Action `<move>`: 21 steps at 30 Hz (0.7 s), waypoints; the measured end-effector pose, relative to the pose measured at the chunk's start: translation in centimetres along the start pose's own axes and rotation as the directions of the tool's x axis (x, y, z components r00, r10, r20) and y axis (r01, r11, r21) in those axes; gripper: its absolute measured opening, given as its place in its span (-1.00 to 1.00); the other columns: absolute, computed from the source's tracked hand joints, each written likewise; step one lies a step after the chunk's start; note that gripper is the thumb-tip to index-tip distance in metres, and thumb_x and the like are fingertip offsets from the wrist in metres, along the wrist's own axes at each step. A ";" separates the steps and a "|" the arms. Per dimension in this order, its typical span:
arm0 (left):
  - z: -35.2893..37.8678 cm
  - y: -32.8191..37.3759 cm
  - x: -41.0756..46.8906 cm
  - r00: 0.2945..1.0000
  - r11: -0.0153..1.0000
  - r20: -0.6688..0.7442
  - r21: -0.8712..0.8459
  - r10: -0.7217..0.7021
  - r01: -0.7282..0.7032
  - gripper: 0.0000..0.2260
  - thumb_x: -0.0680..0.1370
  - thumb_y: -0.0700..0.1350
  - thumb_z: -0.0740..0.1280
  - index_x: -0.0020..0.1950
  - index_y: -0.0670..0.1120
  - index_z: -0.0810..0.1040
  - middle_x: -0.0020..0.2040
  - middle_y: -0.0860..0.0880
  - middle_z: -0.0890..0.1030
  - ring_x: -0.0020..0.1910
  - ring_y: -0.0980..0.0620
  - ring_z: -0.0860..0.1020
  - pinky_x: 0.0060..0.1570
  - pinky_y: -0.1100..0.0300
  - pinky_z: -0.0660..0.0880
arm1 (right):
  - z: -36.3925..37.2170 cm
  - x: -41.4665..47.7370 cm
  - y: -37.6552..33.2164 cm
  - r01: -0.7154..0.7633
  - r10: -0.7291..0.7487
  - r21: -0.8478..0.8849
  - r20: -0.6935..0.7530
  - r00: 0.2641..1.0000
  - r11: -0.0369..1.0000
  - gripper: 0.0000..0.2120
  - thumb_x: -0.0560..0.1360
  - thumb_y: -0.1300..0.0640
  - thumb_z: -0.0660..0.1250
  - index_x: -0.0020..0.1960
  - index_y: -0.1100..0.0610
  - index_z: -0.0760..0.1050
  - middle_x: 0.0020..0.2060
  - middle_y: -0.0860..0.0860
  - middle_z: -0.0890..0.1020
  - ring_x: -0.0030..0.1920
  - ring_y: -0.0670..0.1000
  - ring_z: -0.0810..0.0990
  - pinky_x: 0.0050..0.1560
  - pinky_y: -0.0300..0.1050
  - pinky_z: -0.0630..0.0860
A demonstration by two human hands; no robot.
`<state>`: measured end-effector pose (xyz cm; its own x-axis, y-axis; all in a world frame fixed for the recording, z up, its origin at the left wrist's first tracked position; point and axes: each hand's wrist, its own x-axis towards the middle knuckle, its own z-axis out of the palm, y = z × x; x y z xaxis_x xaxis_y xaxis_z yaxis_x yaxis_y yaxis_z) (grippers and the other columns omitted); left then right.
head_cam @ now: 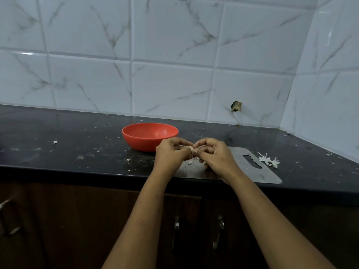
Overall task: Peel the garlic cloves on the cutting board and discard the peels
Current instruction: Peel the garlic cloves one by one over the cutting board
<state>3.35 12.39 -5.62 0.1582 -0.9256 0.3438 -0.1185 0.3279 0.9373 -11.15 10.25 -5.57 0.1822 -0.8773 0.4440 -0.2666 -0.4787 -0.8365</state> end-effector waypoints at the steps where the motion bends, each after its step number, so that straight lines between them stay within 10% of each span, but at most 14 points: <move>1: 0.0 0.0 0.0 1.000 1.000 -0.004 -0.011 -0.006 0.006 -0.87 0.37 -0.34 0.43 -0.12 -0.18 0.68 -0.27 -0.14 0.69 -0.21 -0.04 0.69 -0.05 0.09 0.63 | 0.0 -0.1 -0.1 0.007 -0.006 -0.002 0.003 1.000 1.000 -0.96 0.48 0.22 0.43 -0.12 0.11 0.60 -0.37 0.06 0.64 -0.39 -0.12 0.53 -0.42 -0.25 0.43; 21: 0.2 -0.5 0.5 0.997 1.000 -0.081 0.024 0.006 -0.004 -0.89 0.41 -0.35 0.40 -0.23 -0.15 0.64 -0.28 -0.13 0.68 -0.22 -0.06 0.69 -0.02 0.00 0.63 | -0.3 0.3 0.3 -0.079 0.079 0.139 0.000 0.997 0.987 -0.93 0.47 0.31 0.41 -0.05 0.23 0.62 -0.31 0.11 0.62 -0.42 -0.16 0.47 -0.38 -0.30 0.38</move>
<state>3.24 11.75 -5.97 0.2361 -0.9055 0.3525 -0.1430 0.3265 0.9343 -11.49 9.85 -5.62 0.1607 -0.9126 0.3760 -0.1456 -0.3987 -0.9054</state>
